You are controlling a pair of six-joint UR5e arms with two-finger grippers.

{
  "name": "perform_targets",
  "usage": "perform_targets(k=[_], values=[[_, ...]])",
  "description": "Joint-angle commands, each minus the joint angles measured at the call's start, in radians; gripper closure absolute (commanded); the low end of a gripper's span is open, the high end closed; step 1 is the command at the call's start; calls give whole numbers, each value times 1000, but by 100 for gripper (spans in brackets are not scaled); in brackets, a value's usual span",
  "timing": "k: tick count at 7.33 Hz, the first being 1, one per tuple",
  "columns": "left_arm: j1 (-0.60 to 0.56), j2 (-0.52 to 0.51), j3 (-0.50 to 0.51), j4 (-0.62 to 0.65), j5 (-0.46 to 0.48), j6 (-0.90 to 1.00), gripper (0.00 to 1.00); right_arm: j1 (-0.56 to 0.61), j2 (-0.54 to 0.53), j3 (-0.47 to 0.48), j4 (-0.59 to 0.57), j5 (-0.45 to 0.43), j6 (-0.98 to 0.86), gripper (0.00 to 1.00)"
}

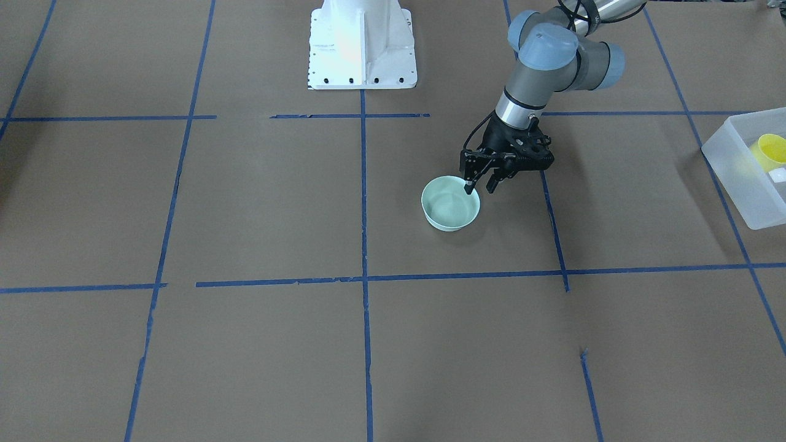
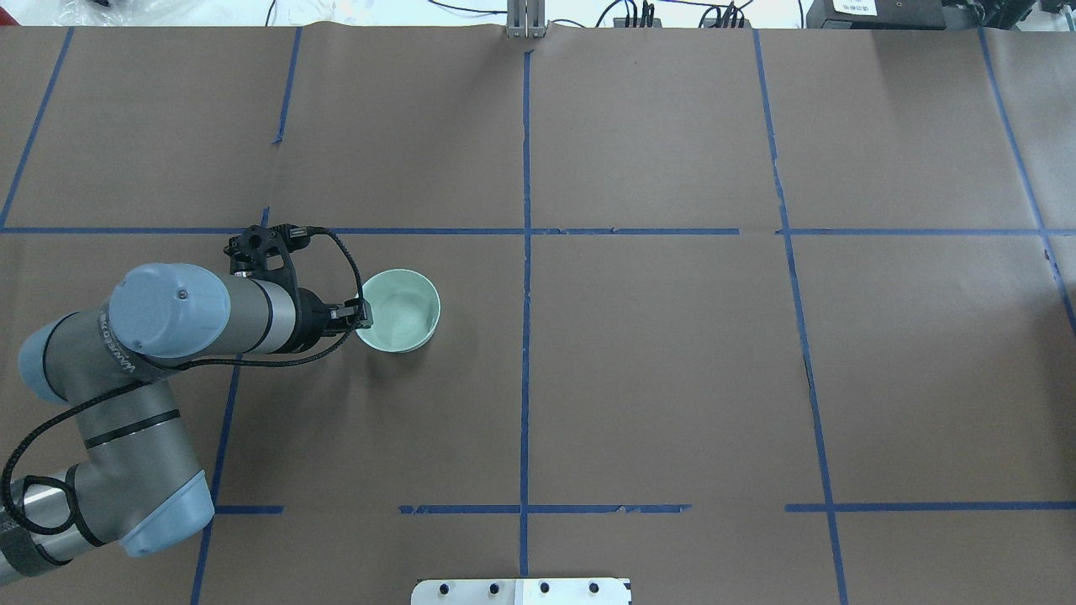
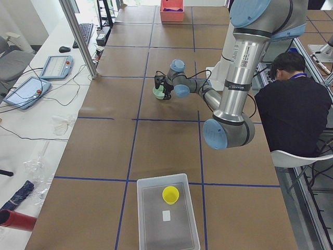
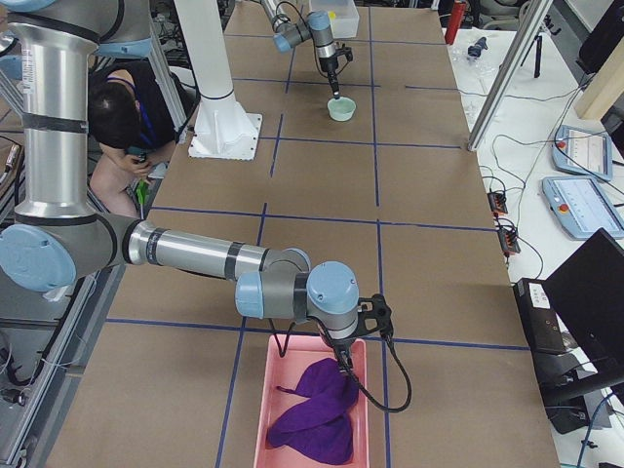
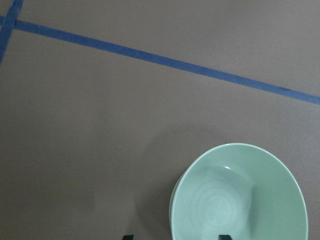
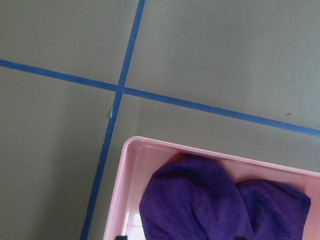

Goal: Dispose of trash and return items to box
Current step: 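Reach the left gripper to the pale green bowl and grasp its rim, then lift the green bowl with the left gripper and place it in the clear bin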

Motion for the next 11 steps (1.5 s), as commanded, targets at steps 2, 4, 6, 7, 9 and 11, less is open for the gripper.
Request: perform_targets(k=[2, 4, 6, 7, 9, 11], values=[[15, -21, 17, 1, 12, -13, 83, 0, -8, 1, 0, 0, -5, 23], [9, -18, 0, 2, 11, -7, 100, 0, -10, 1, 0, 0, -7, 23], [-28, -11, -148, 202, -37, 155, 100, 0, -10, 1, 0, 0, -8, 23], [-104, 2, -202, 255, -51, 238, 100, 0, -10, 1, 0, -1, -8, 23], [-350, 84, -241, 257, -251, 569, 100, 0, -10, 1, 0, -1, -7, 23], [-572, 205, -232, 256, -334, 993, 100, 0, -10, 1, 0, -1, -5, 23]])
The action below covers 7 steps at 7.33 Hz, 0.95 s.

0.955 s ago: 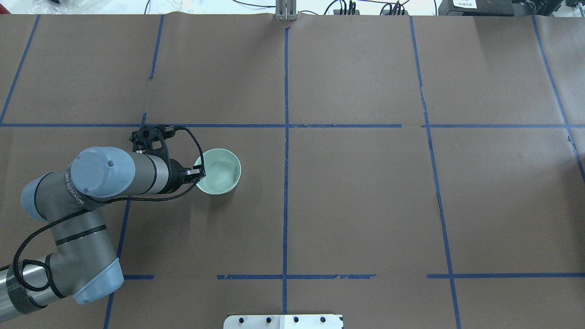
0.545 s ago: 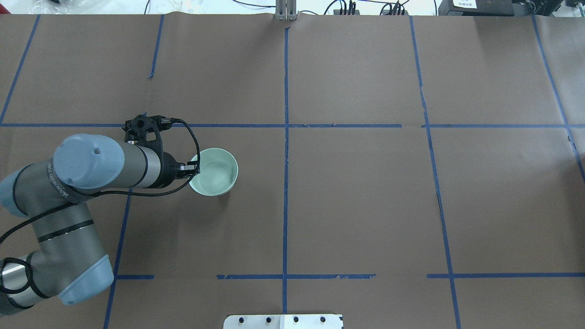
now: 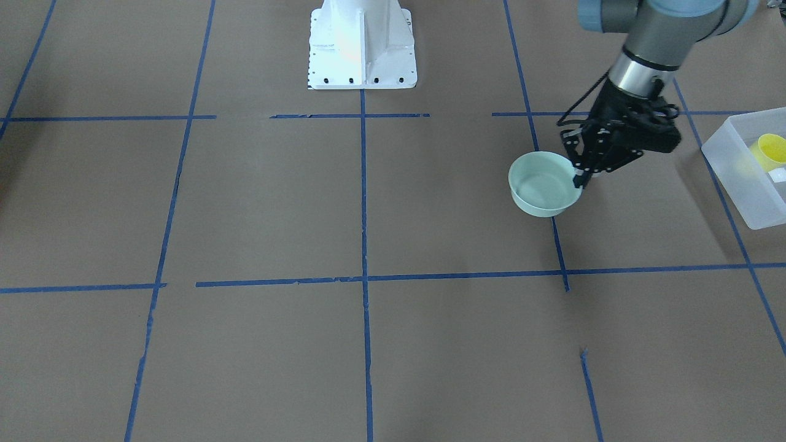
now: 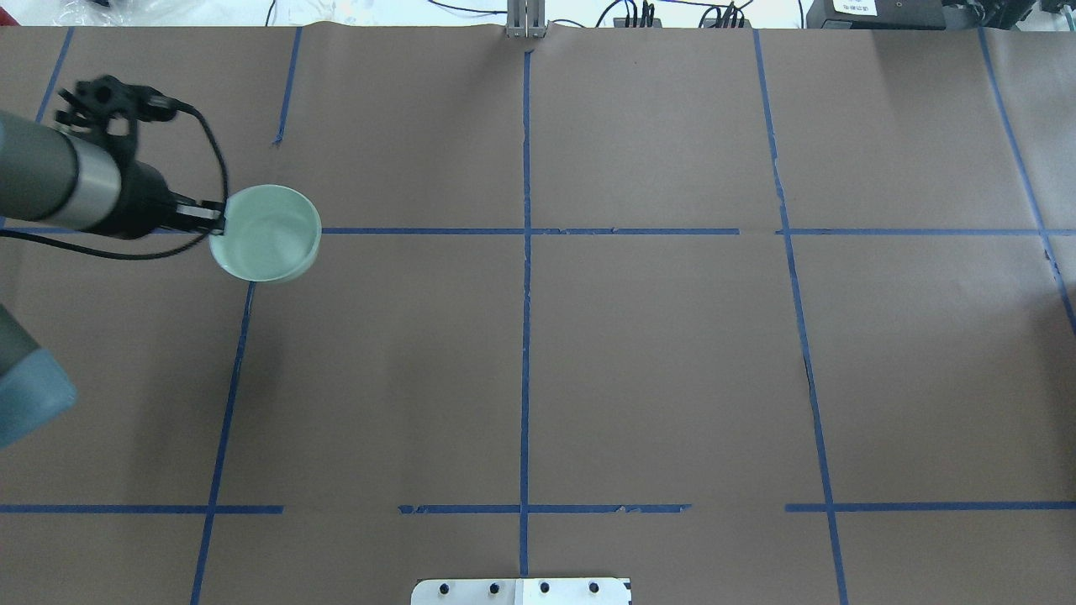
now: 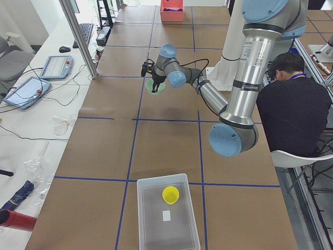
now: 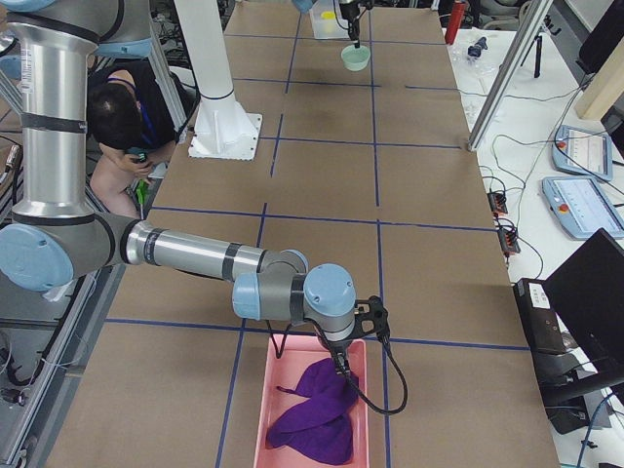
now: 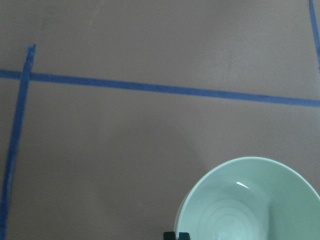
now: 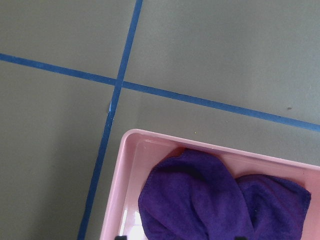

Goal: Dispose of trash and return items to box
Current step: 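Lift the green bowl with the left gripper and place it in the clear bin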

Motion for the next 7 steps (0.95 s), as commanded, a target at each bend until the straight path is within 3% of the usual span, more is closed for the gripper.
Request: perform_targets(k=[1, 4, 7], values=[[-234, 118, 35, -1, -117, 474, 100, 0, 0, 0, -1, 0, 3, 23], [-558, 173, 262, -9, -213, 1035, 100, 0, 0, 0, 13, 0, 6, 23], [-796, 193, 482, -30, -211, 1404, 100, 0, 0, -3, 45, 2, 9, 23]])
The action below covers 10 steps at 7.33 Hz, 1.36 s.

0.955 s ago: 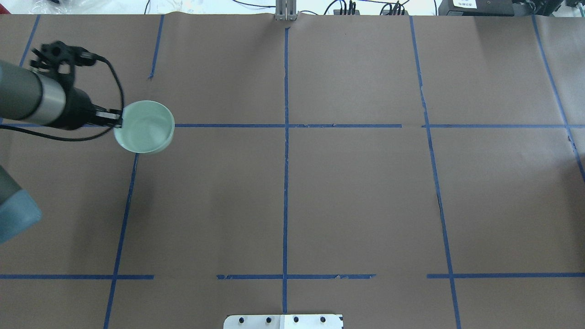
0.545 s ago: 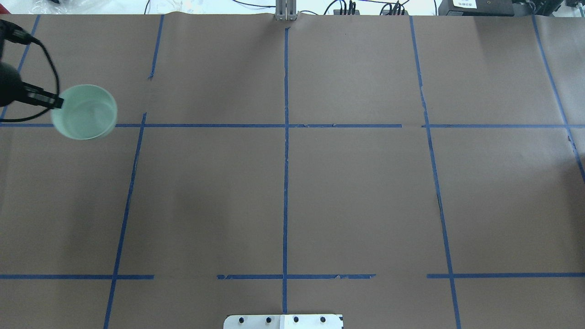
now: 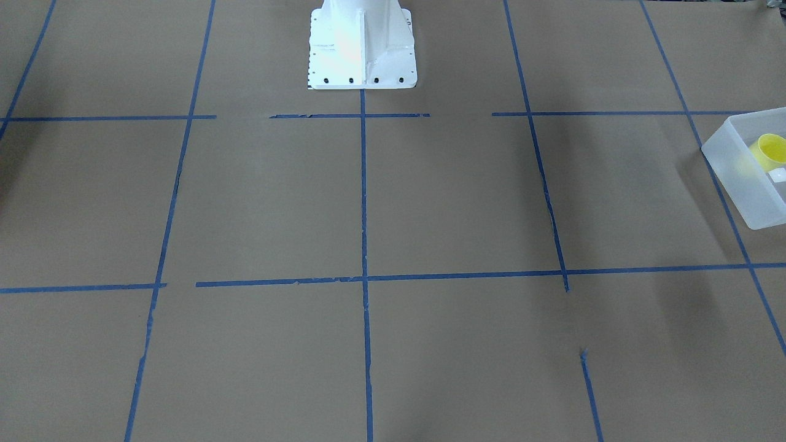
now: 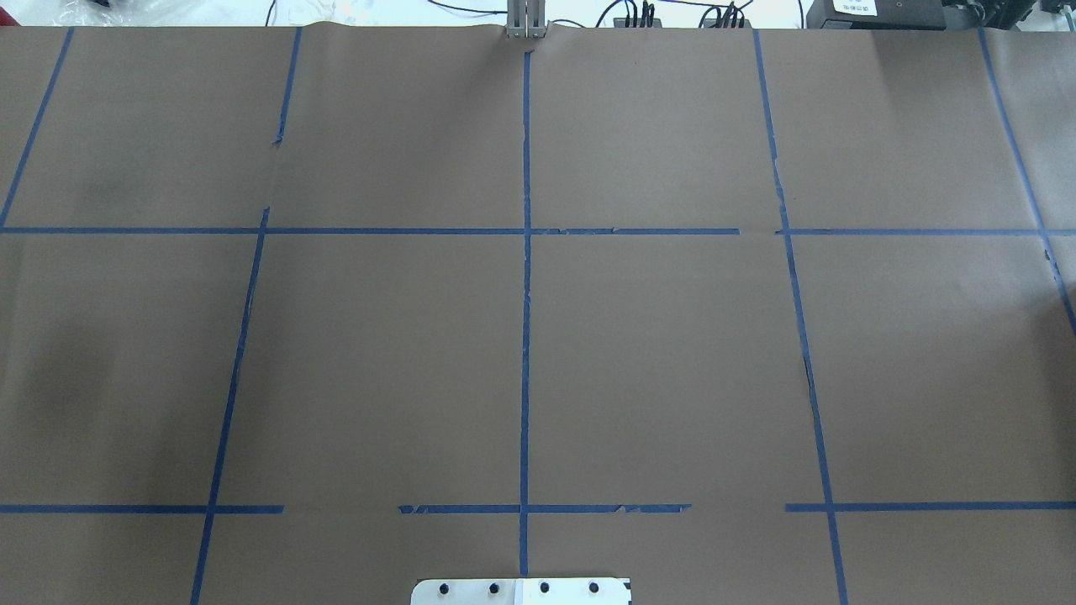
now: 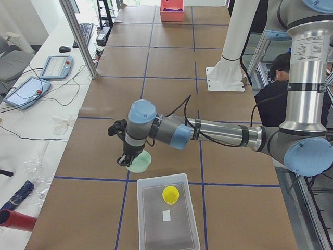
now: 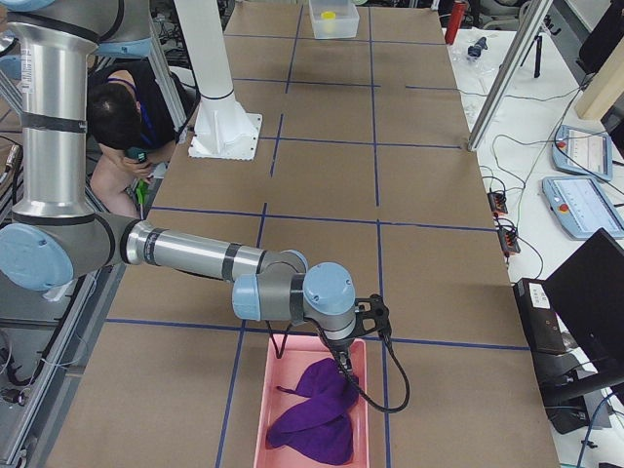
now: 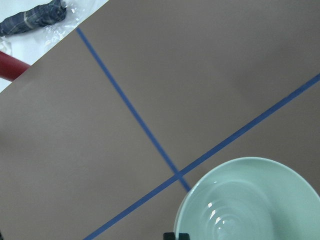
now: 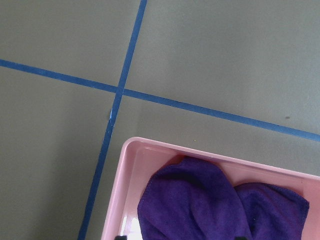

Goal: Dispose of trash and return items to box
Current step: 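Lift the green bowl with the left gripper and place it in the clear bin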

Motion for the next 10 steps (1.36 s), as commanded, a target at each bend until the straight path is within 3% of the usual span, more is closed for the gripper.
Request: perform_targets(k=[1, 3, 8, 9, 10], values=[[-92, 97, 95, -136, -1, 101, 100, -2, 0, 2, 5, 0, -3, 23], [-88, 193, 207, -496, -3, -148, 100, 0, 0, 3, 7, 0, -8, 23], [-48, 213, 305, -563, -18, -160, 96, -2, 2, 3, 7, -1, -5, 23], [-33, 213, 328, -598, -17, -160, 74, -2, 2, 3, 7, -1, -3, 23], [-25, 213, 335, -608, -17, -160, 44, -2, 2, 2, 7, -1, -2, 23]])
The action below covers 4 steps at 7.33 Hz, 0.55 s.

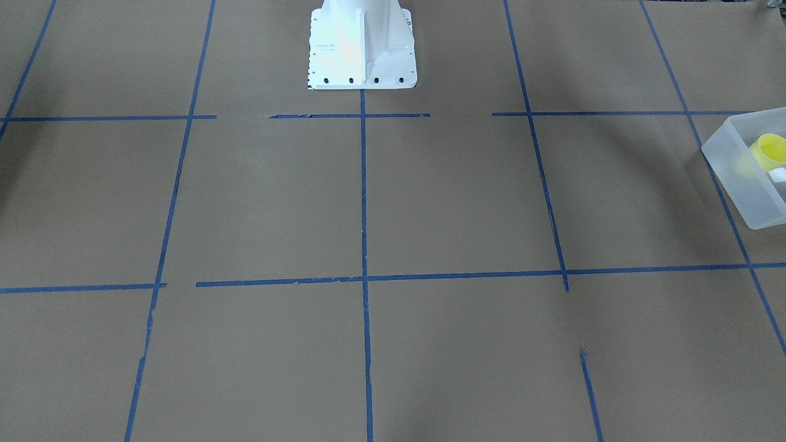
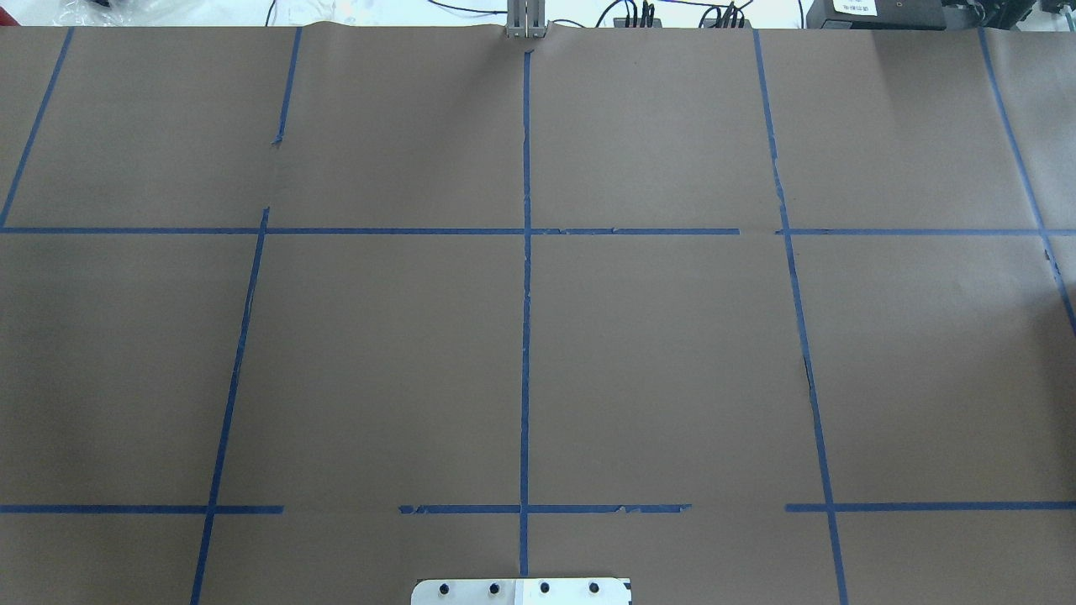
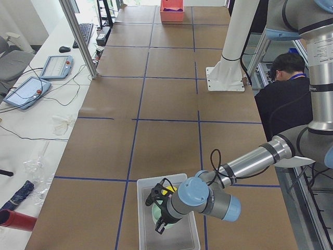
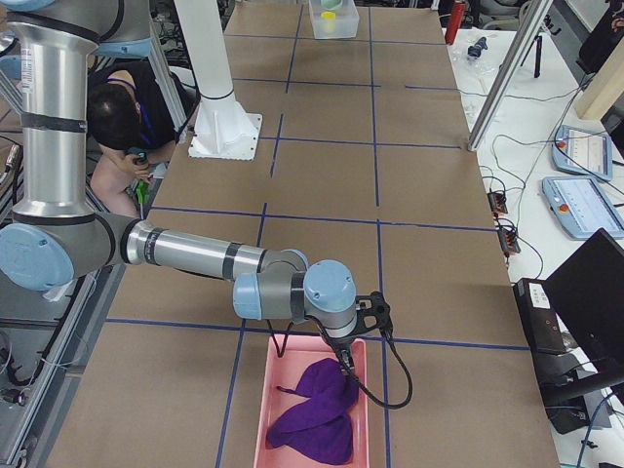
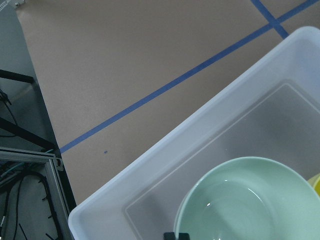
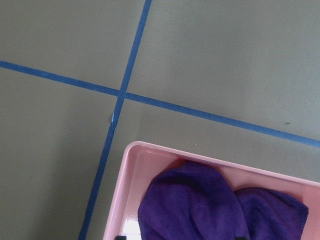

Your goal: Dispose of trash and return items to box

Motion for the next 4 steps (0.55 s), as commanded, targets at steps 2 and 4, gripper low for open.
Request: perform_targets(k=[2, 4], values=[[41, -1, 7, -51, 2, -12, 0, 0, 0, 0, 0, 0, 6, 22], [58, -7, -158, 17, -3, -155, 0, 0, 1, 5, -2, 2, 12, 22]])
